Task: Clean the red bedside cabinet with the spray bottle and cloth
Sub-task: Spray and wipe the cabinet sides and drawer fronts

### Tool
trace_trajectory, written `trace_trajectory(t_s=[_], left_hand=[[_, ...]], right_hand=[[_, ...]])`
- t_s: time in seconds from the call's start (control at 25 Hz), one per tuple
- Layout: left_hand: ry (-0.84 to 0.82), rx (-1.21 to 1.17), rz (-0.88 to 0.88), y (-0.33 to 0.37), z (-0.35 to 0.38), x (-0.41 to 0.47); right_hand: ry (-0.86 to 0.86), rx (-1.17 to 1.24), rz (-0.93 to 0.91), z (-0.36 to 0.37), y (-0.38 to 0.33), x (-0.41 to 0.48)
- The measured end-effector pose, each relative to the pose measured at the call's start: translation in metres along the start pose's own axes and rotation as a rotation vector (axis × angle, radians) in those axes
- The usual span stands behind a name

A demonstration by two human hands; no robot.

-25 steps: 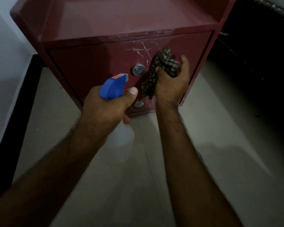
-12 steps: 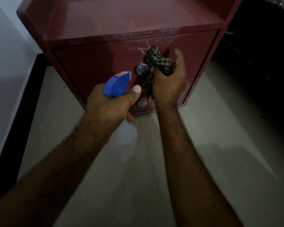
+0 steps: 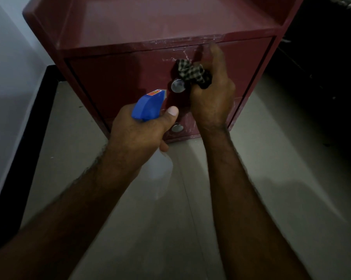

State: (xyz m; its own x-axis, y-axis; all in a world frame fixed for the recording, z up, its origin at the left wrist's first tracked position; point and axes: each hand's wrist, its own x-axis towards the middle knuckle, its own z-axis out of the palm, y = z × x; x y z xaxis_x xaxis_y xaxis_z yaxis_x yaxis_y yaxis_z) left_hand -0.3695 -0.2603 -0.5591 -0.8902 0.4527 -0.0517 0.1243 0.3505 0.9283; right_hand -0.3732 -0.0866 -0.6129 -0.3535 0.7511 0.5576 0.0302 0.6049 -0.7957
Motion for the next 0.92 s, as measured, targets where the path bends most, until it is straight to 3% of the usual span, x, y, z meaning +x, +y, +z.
trace_trajectory(t_s=[0.2,0.44,0.6,0.76,0.92], left_hand=[[-0.016,-0.023,0.011,0.001,-0.001,0.001],[-0.005,-0.017,0.009,0.001,-0.003,-0.001],[0.005,-0.010,0.006,0.004,-0.006,-0.003],[0.016,-0.030,0.026,0.007,-0.011,-0.003],[0.028,-0.030,0.020,0.008,-0.013,-0.004]], right_hand=[[-0.024,-0.108,0.015,-0.002,0.007,-0.008],[-0.079,-0.094,-0.159,0.002,-0.025,0.003],[0.007,-0.031,0.054,0.002,-0.003,-0.009],[0.091,0.070,0.105,-0.001,-0.011,0.001],[0.300,0.165,0.252,-0.016,-0.003,0.014]])
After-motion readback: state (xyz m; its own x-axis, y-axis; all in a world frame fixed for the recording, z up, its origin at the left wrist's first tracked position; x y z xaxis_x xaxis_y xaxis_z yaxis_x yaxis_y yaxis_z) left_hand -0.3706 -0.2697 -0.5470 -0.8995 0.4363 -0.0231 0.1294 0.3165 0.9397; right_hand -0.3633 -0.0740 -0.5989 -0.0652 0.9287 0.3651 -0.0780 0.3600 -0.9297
